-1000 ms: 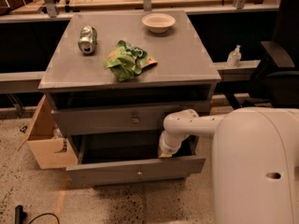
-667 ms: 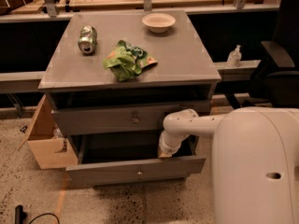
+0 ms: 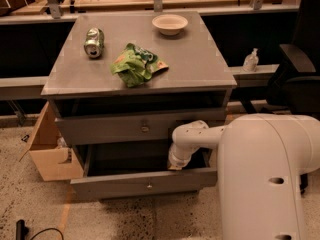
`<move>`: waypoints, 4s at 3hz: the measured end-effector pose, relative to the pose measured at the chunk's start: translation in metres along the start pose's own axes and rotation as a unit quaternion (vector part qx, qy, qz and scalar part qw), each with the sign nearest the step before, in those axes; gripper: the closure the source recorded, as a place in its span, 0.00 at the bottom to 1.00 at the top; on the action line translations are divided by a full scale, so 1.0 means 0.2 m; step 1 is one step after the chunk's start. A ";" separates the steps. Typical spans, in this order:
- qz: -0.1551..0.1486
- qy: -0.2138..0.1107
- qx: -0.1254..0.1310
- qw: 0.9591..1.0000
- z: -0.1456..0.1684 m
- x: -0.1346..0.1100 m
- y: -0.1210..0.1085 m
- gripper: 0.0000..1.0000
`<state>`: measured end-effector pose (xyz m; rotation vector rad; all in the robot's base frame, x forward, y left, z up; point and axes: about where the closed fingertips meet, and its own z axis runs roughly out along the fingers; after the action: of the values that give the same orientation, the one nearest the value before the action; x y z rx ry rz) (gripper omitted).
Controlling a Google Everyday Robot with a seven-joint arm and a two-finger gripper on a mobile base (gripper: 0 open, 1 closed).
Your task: Open middle drawer
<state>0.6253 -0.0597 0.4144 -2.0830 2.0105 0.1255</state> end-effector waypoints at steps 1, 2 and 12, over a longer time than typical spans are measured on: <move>0.009 -0.002 -0.009 1.000 0.06 0.01 0.01 1.00; 0.009 -0.002 -0.010 1.000 0.04 0.01 0.01 1.00; 0.015 -0.102 -0.204 0.973 0.00 -0.28 0.67 1.00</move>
Offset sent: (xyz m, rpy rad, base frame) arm -0.0220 -0.0059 -0.0123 0.0160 0.1015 0.0413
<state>0.4897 -0.0084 0.4110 -2.1565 2.0180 0.7873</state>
